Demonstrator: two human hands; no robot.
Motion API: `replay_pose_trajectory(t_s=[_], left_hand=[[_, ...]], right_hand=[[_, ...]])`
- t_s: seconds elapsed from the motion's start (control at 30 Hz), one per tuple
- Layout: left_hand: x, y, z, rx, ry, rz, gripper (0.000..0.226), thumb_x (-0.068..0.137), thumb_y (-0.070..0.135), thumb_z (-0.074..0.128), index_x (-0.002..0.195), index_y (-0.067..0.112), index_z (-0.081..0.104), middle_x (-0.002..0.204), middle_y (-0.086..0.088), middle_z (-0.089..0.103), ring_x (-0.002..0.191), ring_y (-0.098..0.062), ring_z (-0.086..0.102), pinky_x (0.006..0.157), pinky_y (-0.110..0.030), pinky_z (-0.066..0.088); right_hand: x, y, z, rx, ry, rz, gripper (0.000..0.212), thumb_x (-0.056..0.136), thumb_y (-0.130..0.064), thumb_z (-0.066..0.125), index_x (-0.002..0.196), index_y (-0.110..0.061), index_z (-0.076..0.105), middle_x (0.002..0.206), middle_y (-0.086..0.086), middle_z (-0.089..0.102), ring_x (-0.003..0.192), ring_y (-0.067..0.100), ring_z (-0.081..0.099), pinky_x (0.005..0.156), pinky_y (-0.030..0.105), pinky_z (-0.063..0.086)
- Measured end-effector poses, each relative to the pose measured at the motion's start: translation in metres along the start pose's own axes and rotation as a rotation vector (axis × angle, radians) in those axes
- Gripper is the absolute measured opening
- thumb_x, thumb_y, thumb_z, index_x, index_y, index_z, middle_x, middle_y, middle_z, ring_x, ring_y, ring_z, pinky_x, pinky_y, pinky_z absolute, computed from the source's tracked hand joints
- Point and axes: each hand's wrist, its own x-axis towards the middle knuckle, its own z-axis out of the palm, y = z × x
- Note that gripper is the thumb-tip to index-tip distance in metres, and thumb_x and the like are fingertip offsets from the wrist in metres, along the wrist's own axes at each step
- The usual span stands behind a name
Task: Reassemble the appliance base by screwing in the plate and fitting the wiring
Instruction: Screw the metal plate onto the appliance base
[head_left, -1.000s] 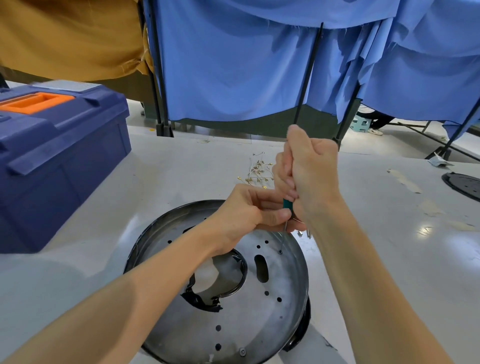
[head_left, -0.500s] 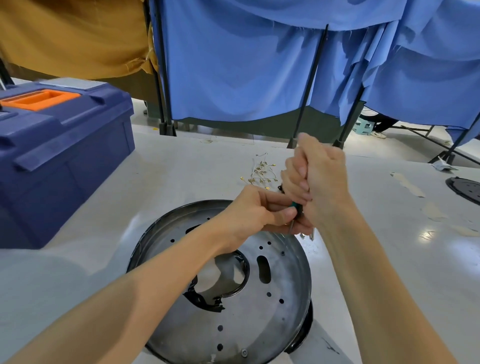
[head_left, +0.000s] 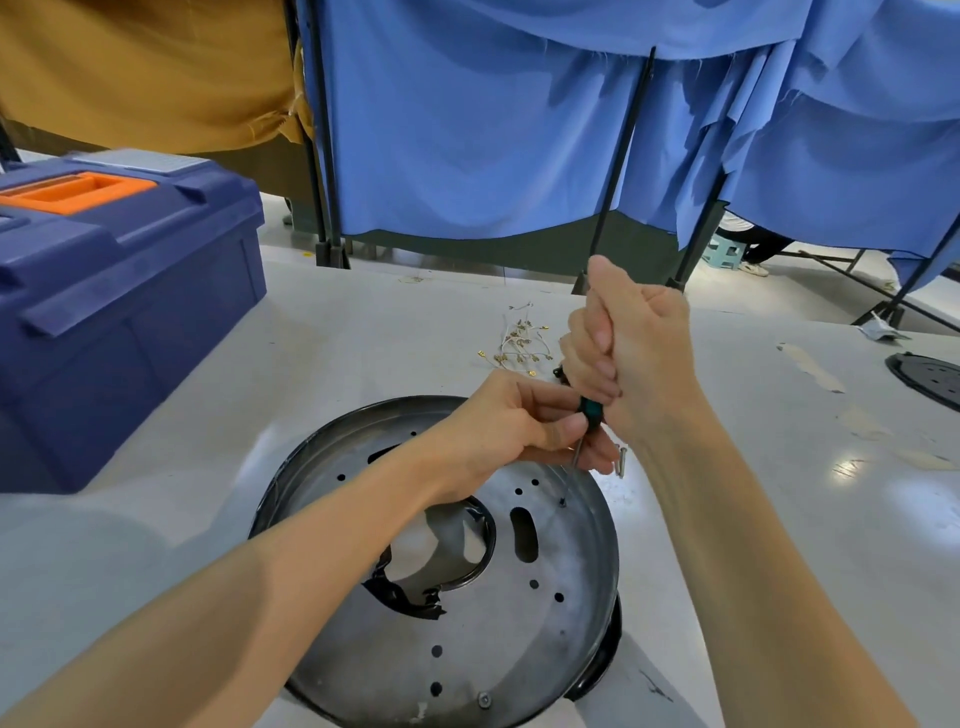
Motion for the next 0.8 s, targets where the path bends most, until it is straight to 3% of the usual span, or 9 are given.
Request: replay_pose_trajectory(t_s=[0.1,0.17,0.2,0.33,0.4,0.53,0.67,0.73,0.8], left_hand=[[0.001,-0.001,0.002,0.01,0.027,0.031,0.029,0.089,-0.008,0.058,0.095,0.013,0.077,0.088,-0.009,0.075,0.081,-0.025,0.071,0.076,-0.028,0.057],[0.001,-0.001,0.002,0.048,0.035,0.038,0.032,0.088,-0.01,0.057,0.087,0.015,0.078,0.08,-0.007,0.074,0.073,-0.021,0.07,0.071,-0.024,0.056],[0.001,0.0,0.001,0.05,0.034,0.029,0.03,0.089,-0.01,0.056,0.086,0.012,0.077,0.078,-0.009,0.073,0.073,-0.023,0.07,0.072,-0.026,0.056],[0.002,0.0,0.002,0.055,-0.018,-0.004,0.018,0.095,-0.004,0.053,0.094,0.0,0.07,0.079,-0.014,0.071,0.075,-0.027,0.07,0.081,-0.031,0.055],[0.002,-0.002,0.001,0.057,-0.044,-0.012,0.018,0.095,-0.003,0.053,0.1,-0.001,0.069,0.081,-0.014,0.072,0.079,-0.028,0.07,0.084,-0.032,0.054],[0.001,-0.004,-0.003,-0.027,-0.042,0.009,0.022,0.094,-0.001,0.055,0.108,0.002,0.071,0.093,-0.014,0.074,0.09,-0.032,0.071,0.088,-0.035,0.055],[0.003,-0.004,0.005,0.016,-0.017,0.021,0.028,0.091,-0.002,0.058,0.089,0.018,0.079,0.083,-0.004,0.075,0.078,-0.02,0.073,0.075,-0.023,0.055],[0.004,-0.002,0.005,0.028,-0.016,0.005,0.027,0.092,-0.003,0.056,0.087,0.013,0.077,0.078,-0.007,0.074,0.074,-0.022,0.071,0.075,-0.025,0.056],[0.004,-0.001,0.002,0.017,-0.018,-0.016,0.018,0.095,0.0,0.054,0.091,0.002,0.071,0.077,-0.013,0.071,0.076,-0.027,0.069,0.08,-0.031,0.056]], right_hand=[[-0.007,0.013,0.017,-0.282,0.409,-0.241,0.065,0.101,-0.019,0.038,0.036,-0.007,0.038,0.029,-0.002,0.034,0.026,0.015,0.033,0.036,0.018,0.028],[-0.009,0.016,0.02,-0.293,0.461,-0.265,0.064,0.1,-0.019,0.039,0.037,-0.007,0.042,0.03,-0.003,0.038,0.027,0.013,0.037,0.037,0.02,0.03],[-0.008,0.014,0.016,-0.205,0.372,-0.2,0.064,0.099,-0.02,0.042,0.036,-0.011,0.043,0.03,-0.003,0.037,0.027,0.015,0.034,0.037,0.02,0.029],[0.002,-0.01,-0.018,0.108,-0.374,0.203,0.063,0.097,-0.03,0.05,0.039,-0.01,0.038,0.032,0.004,0.033,0.026,0.017,0.029,0.033,0.019,0.028],[0.003,-0.013,-0.019,0.123,-0.452,0.195,0.067,0.1,-0.024,0.045,0.036,-0.01,0.034,0.028,0.001,0.028,0.022,0.014,0.021,0.031,0.014,0.021],[-0.002,-0.001,-0.001,0.037,-0.042,-0.004,0.067,0.102,-0.016,0.041,0.036,-0.013,0.033,0.029,0.0,0.025,0.024,0.013,0.017,0.036,0.011,0.019],[-0.012,0.014,0.017,-0.274,0.463,-0.245,0.069,0.101,-0.019,0.037,0.032,-0.015,0.039,0.03,-0.003,0.034,0.027,0.015,0.034,0.036,0.019,0.029],[-0.011,0.012,0.011,-0.186,0.376,-0.187,0.065,0.099,-0.02,0.041,0.034,-0.012,0.041,0.031,0.001,0.034,0.028,0.017,0.031,0.036,0.02,0.027],[-0.002,0.001,-0.003,0.024,-0.015,0.063,0.061,0.097,-0.028,0.049,0.039,-0.01,0.042,0.035,0.005,0.034,0.029,0.019,0.029,0.037,0.02,0.027]])
